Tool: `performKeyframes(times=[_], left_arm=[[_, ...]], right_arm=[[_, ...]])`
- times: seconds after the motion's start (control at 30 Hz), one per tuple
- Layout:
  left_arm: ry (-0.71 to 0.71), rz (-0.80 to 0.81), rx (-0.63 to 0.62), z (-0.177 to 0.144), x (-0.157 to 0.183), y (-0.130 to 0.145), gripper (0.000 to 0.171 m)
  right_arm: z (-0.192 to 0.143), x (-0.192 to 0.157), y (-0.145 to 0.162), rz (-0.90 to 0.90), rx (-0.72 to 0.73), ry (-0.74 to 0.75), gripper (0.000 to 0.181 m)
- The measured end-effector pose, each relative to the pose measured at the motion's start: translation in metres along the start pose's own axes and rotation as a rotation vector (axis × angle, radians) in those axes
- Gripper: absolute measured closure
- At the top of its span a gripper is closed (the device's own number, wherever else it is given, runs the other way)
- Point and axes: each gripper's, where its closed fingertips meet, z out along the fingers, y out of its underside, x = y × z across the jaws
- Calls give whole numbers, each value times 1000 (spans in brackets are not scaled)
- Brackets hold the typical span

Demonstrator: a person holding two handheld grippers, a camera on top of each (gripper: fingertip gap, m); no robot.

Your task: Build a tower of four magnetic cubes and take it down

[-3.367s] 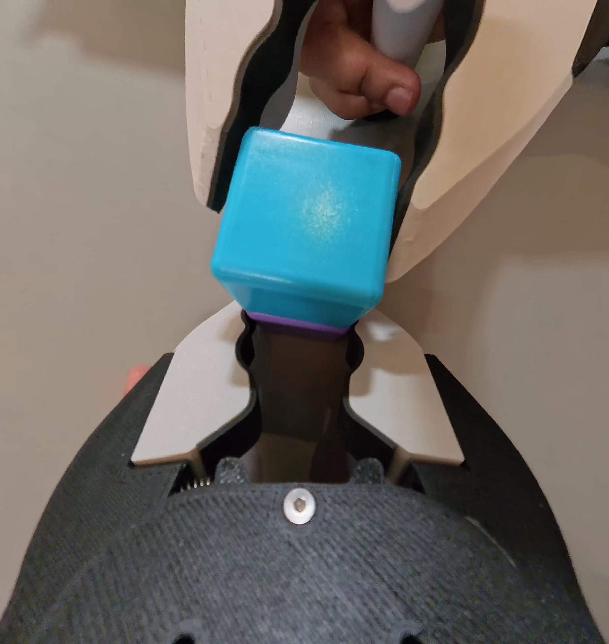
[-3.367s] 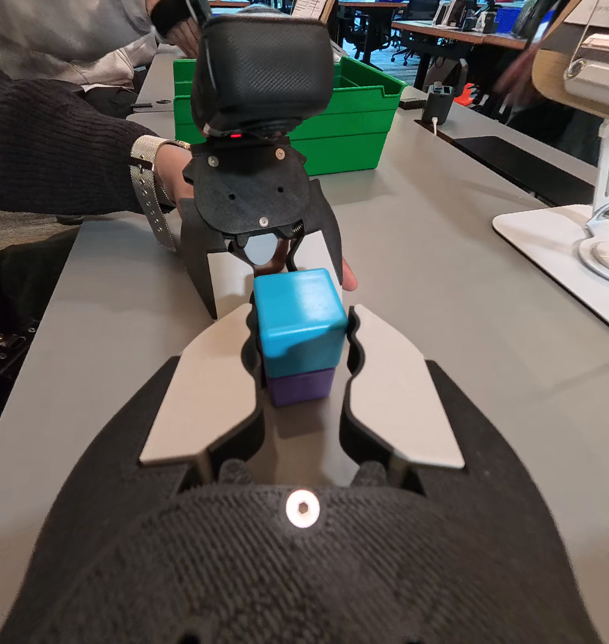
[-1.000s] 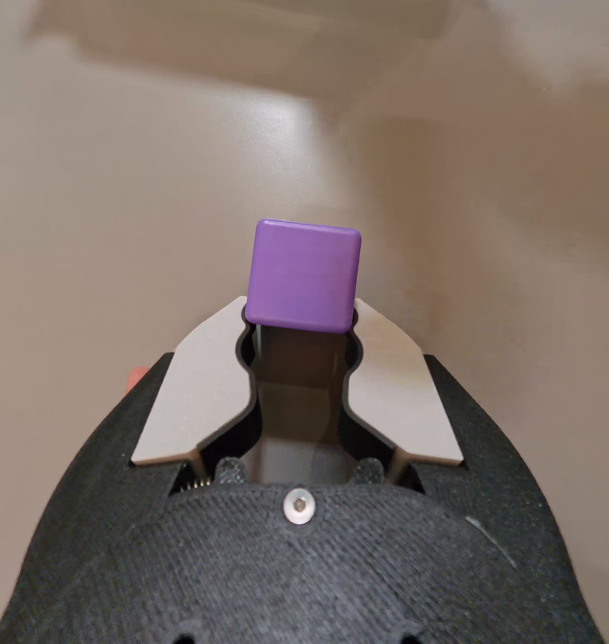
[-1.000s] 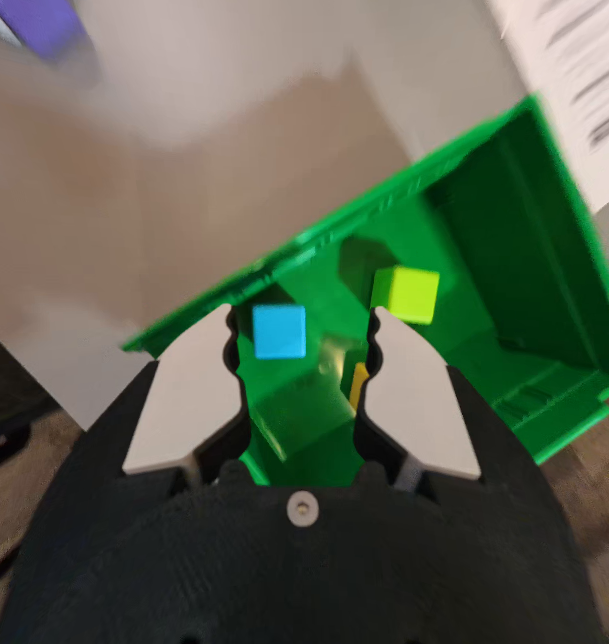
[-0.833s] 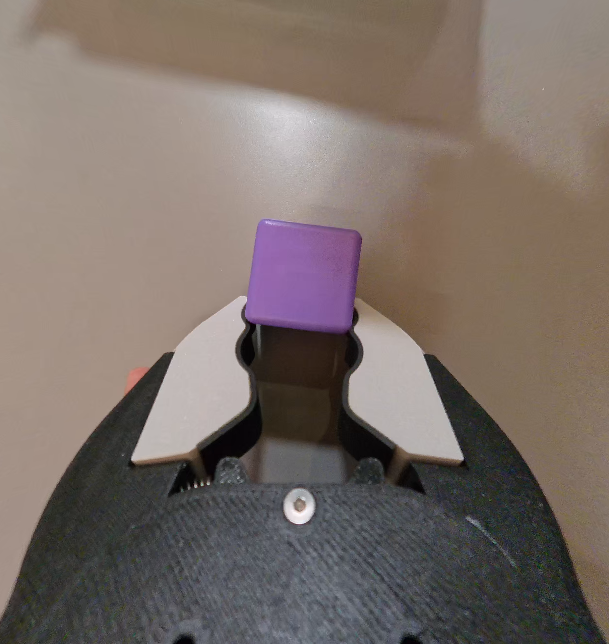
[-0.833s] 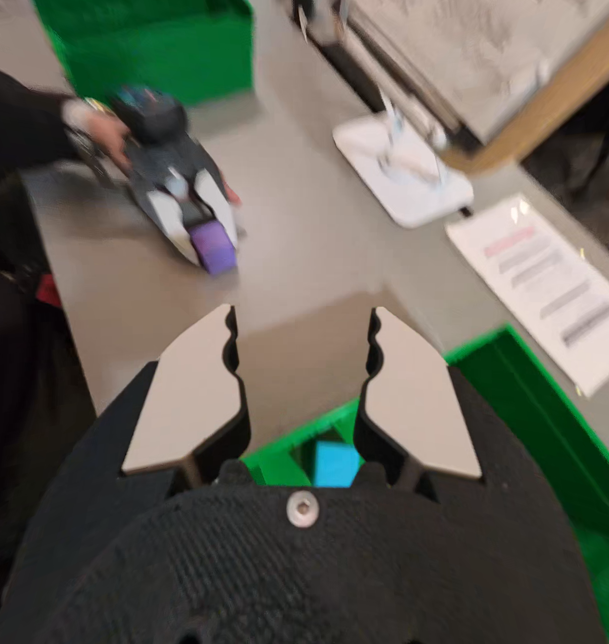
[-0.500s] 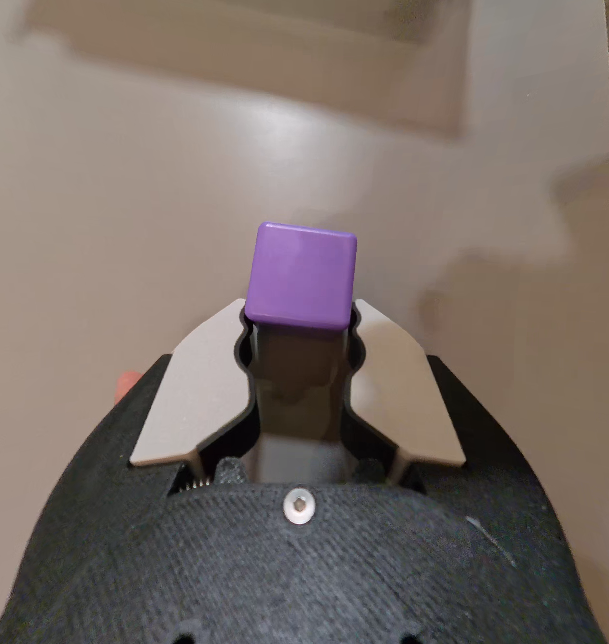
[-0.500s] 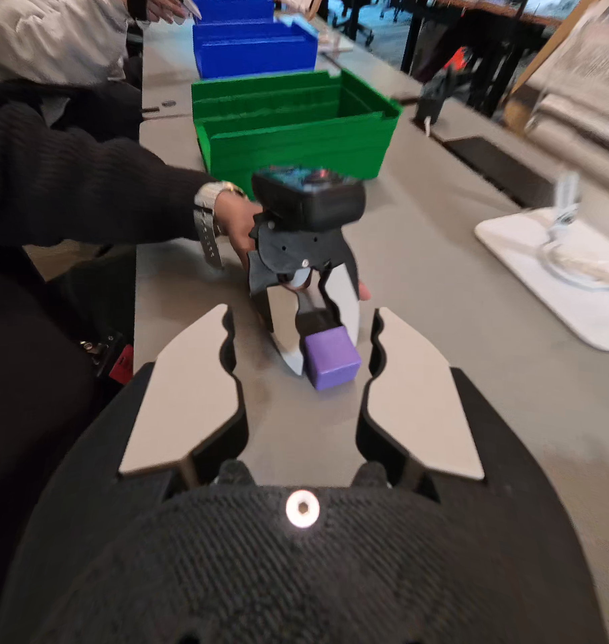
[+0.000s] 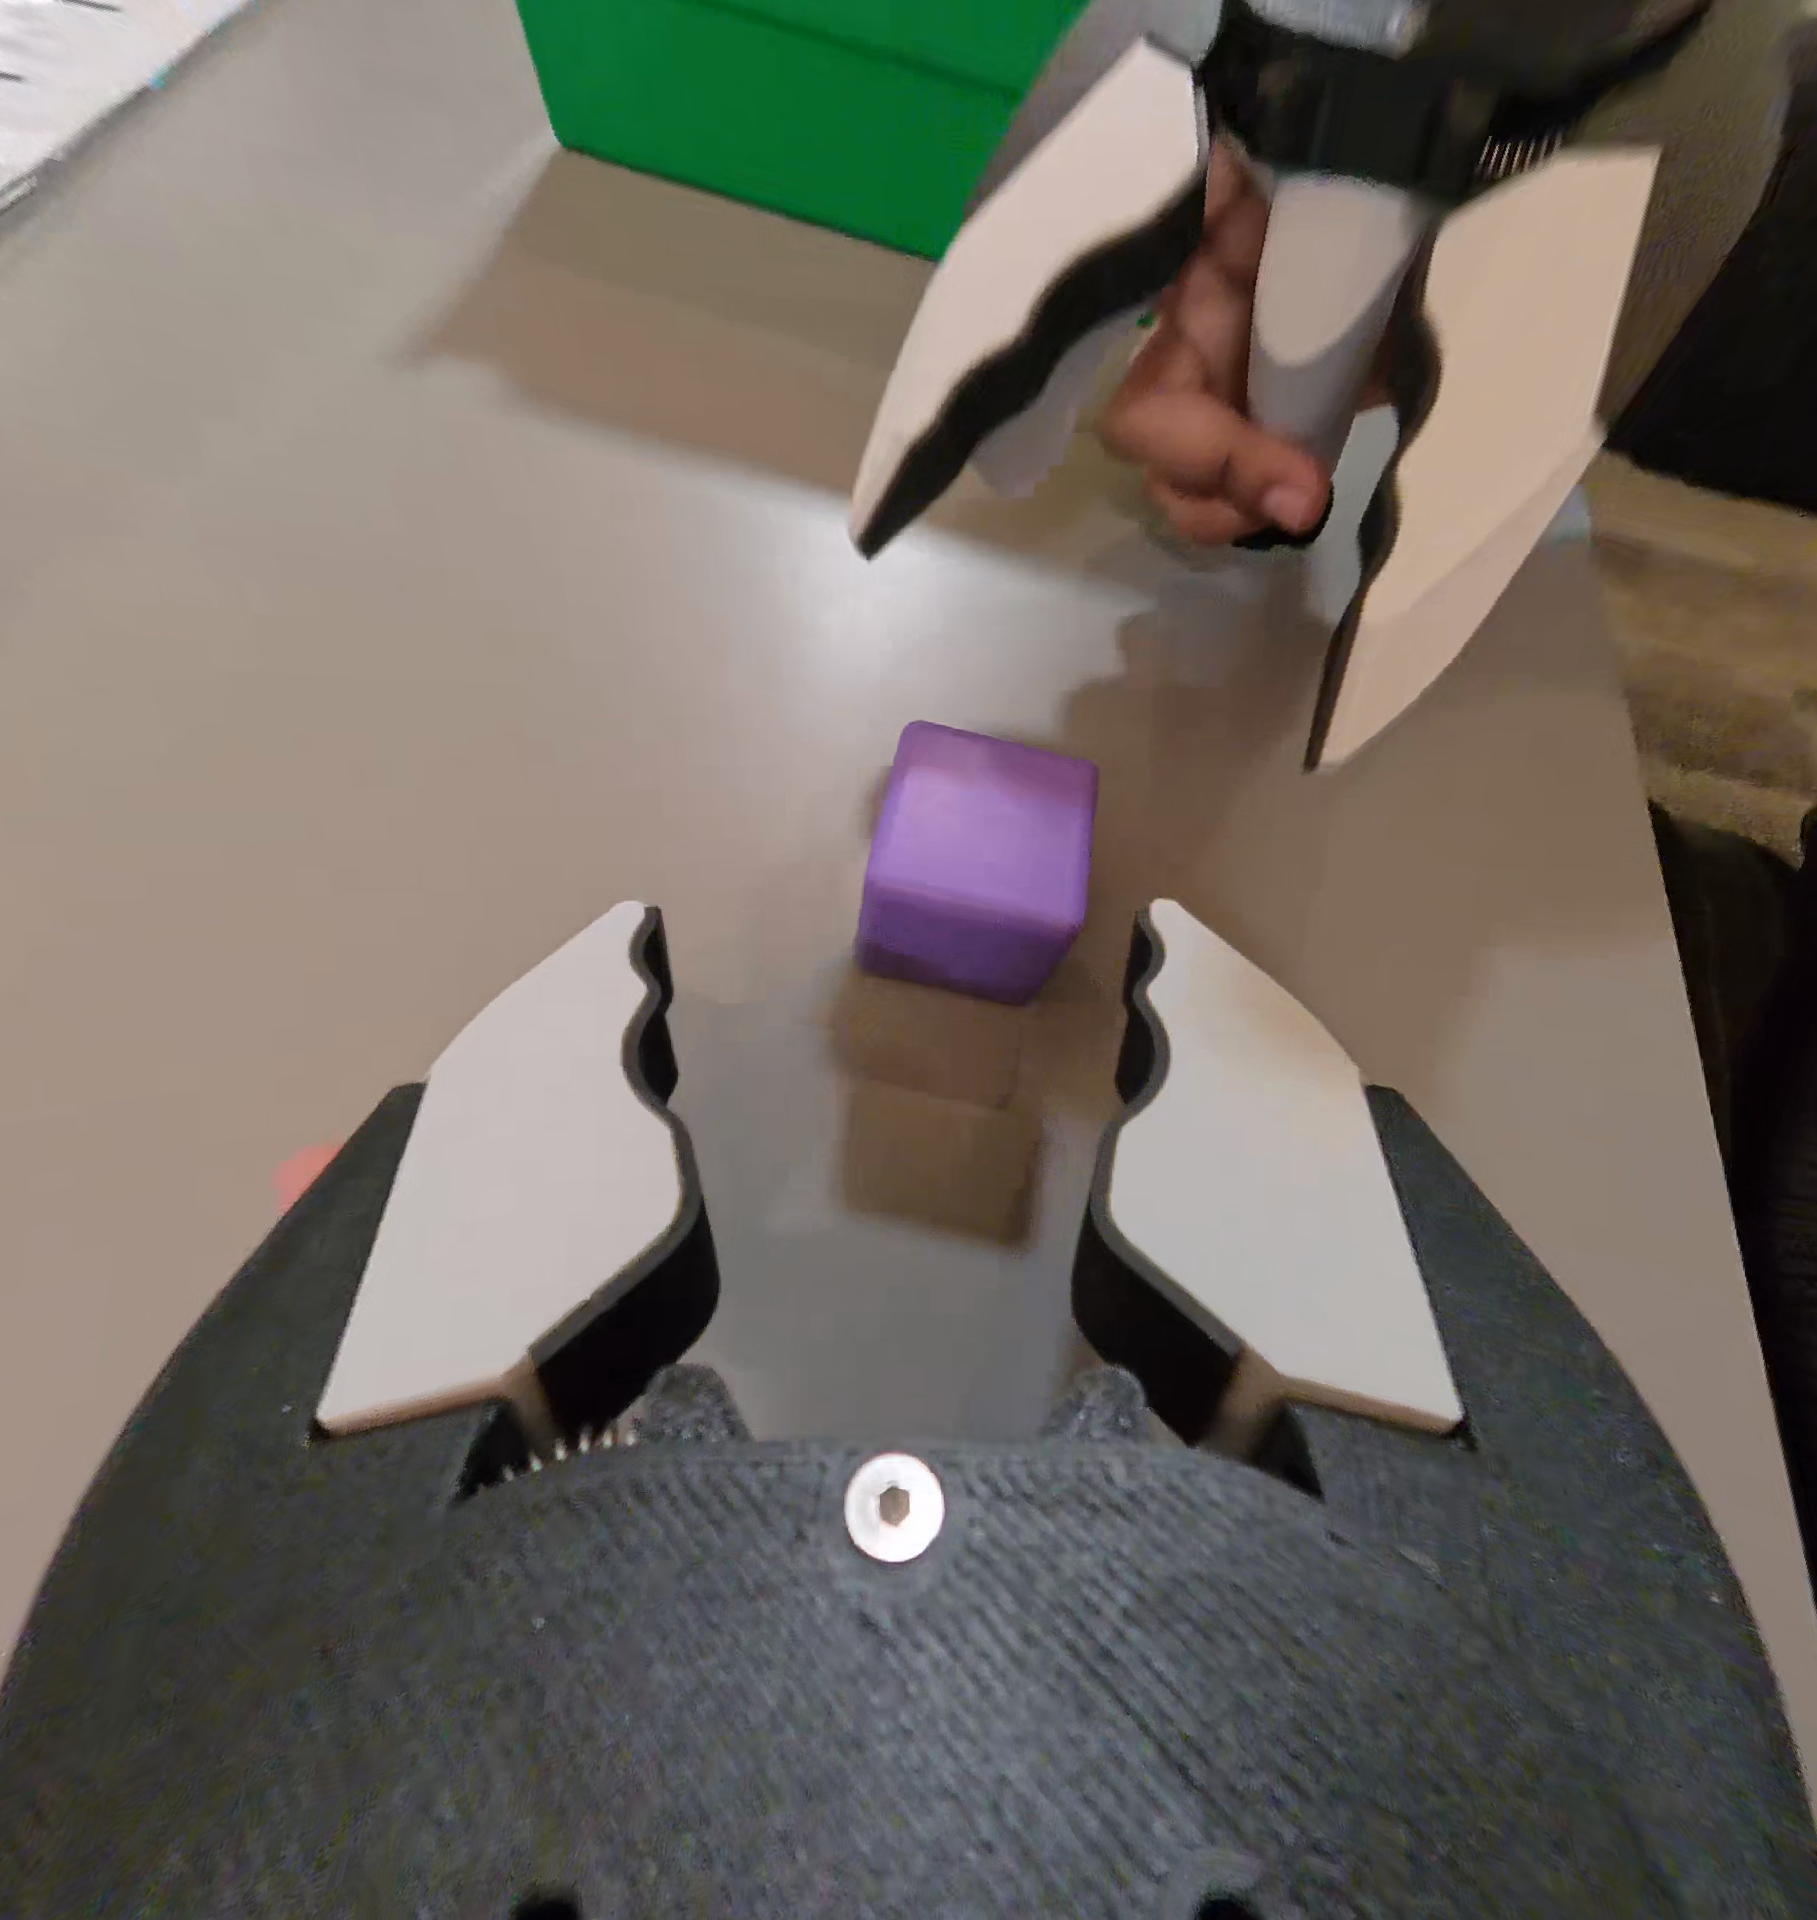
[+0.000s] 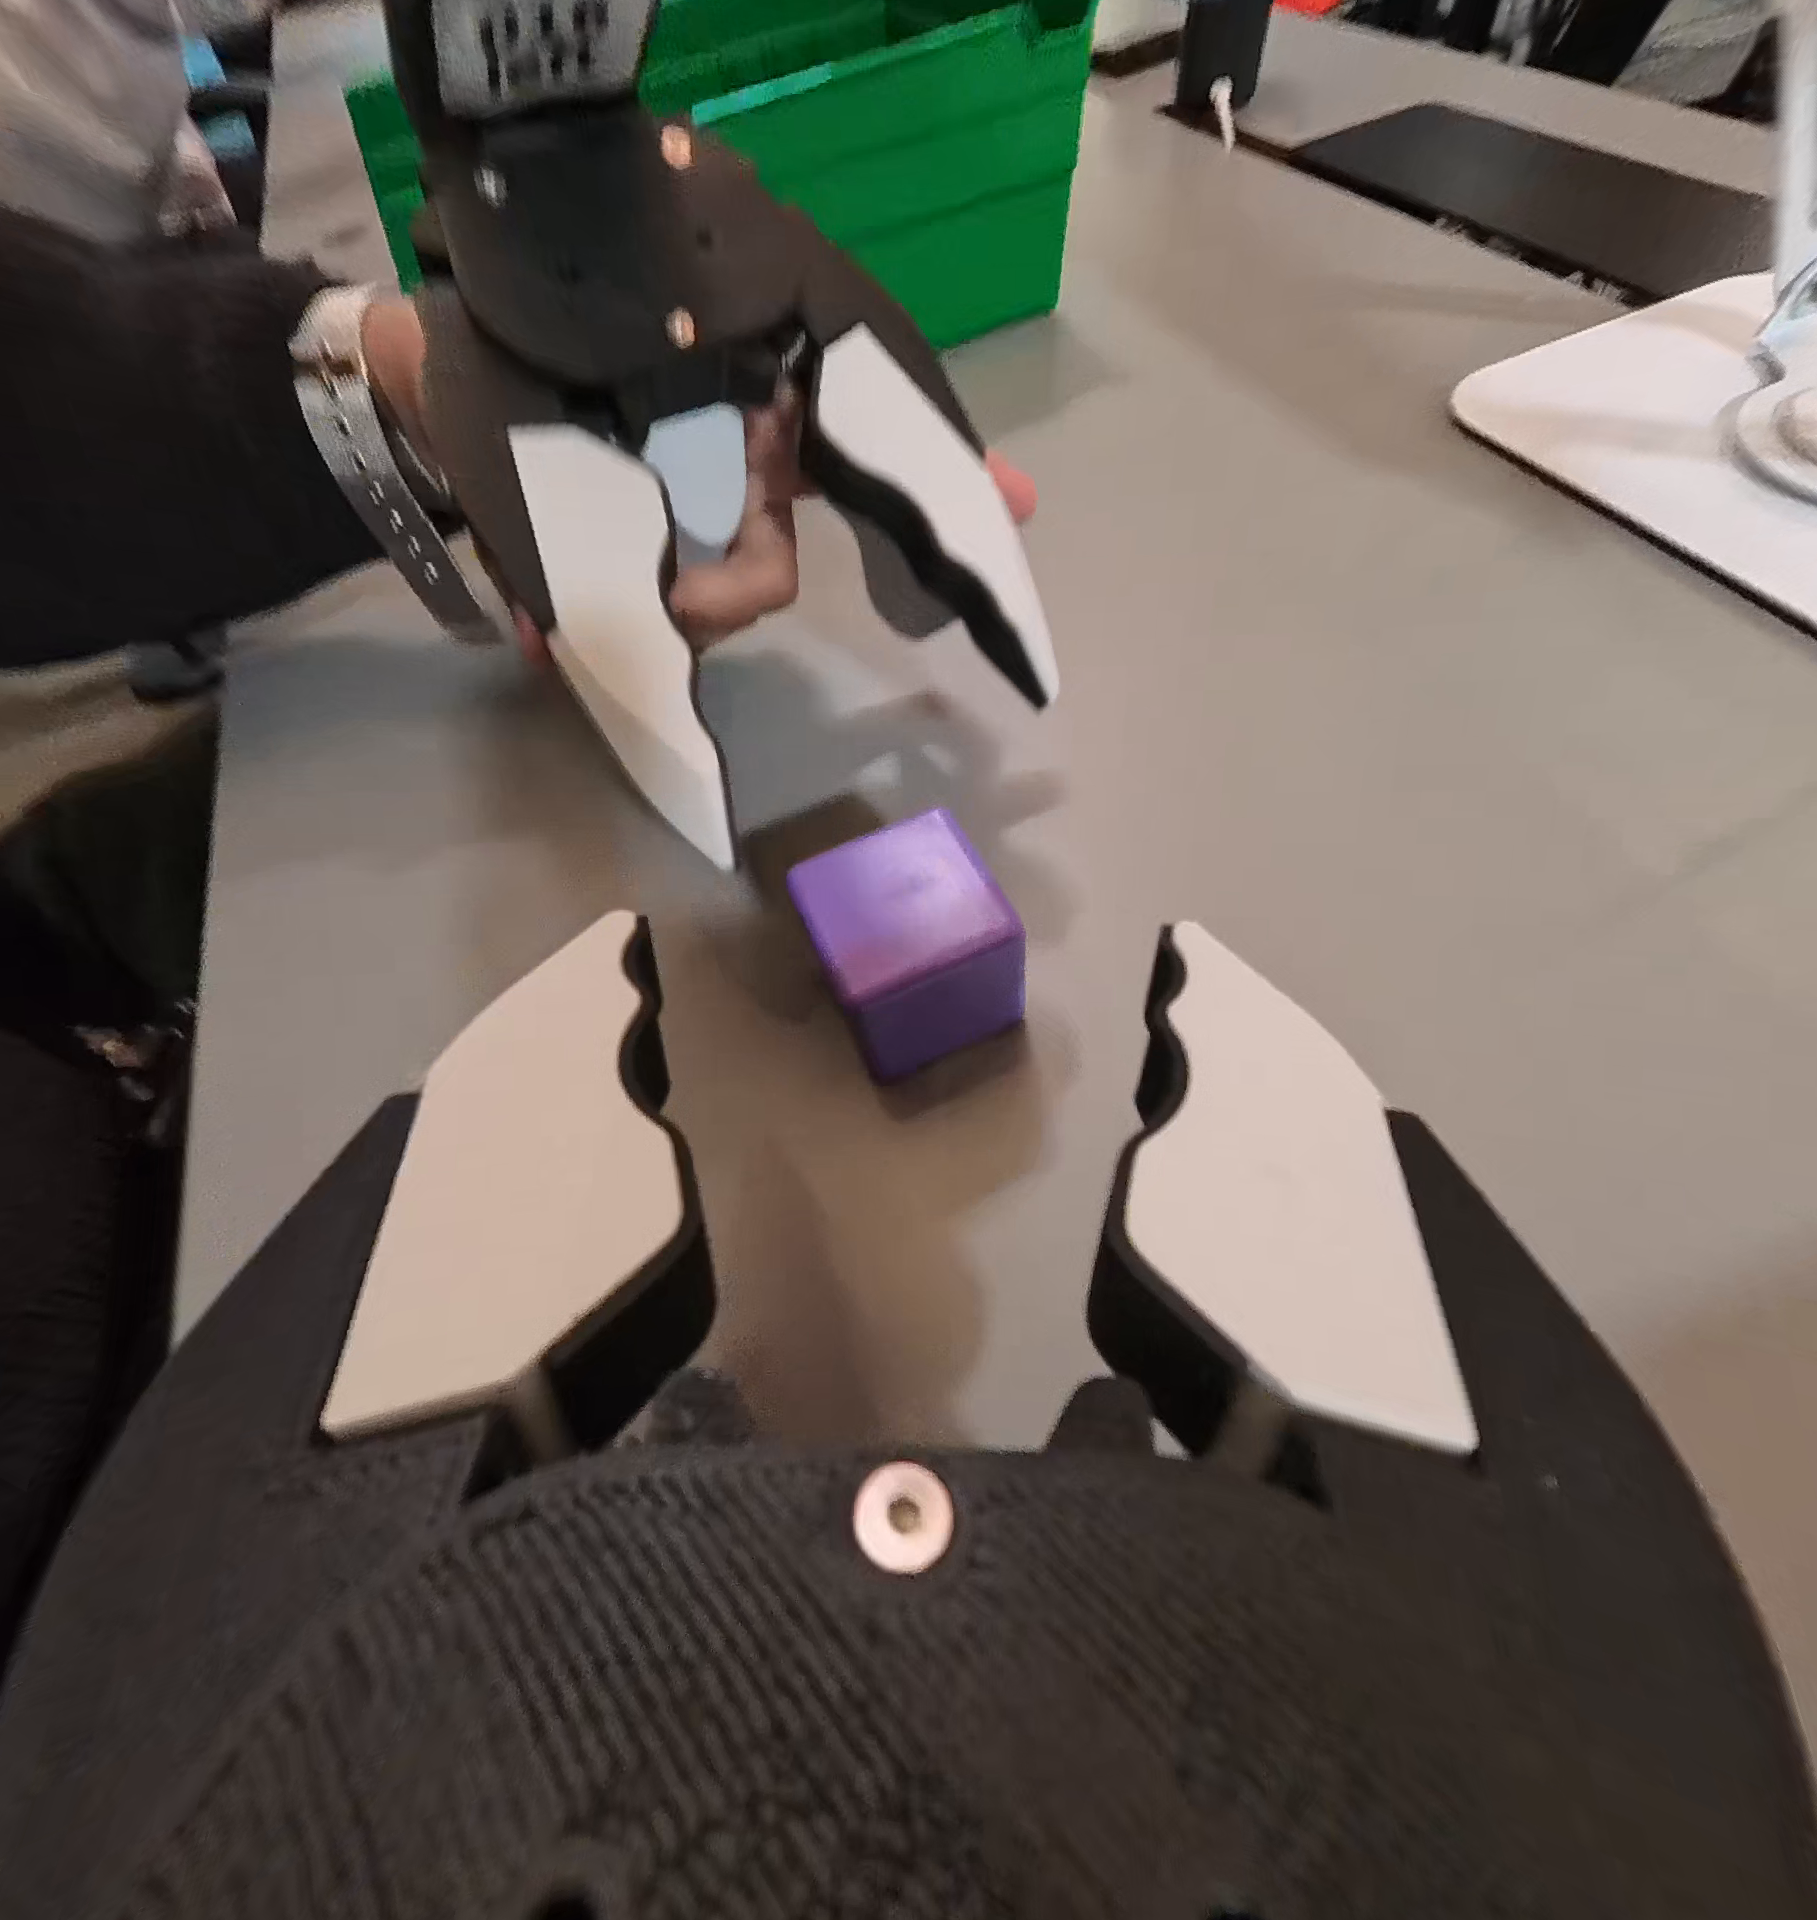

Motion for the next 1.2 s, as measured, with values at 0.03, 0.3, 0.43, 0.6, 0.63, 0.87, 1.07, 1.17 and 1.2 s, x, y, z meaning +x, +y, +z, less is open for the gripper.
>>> performKeyframes(times=[0.03,0.3,0.43,0.6,0.63,0.87,1.07,1.17,1.2], left_arm=[[-5,-12,25,-3,-2,-1,84],[-116,-67,192,-26,-18,-7,81],[-127,-82,187,-32,-20,-2,81],[-121,-130,223,-38,-24,-3,82],[-116,-141,232,-39,-25,-3,82],[-101,-178,263,-43,-28,-5,82],[-117,-165,247,-41,-27,-3,82],[-114,-179,257,-43,-27,-3,82],[-115,-182,260,-44,-27,-3,82]], right_arm=[[4,0,5,-32,-30,4,90],[25,0,19,-256,-129,11,105],[31,0,24,-276,-179,6,105],[38,0,30,-327,-226,21,123],[38,0,29,-340,-221,28,129],[24,-9,-13,-289,-69,73,131],[-55,-24,-73,-224,76,162,131],[-117,-18,-71,-238,-4,256,131],[-140,-11,-66,-242,-56,302,131]])
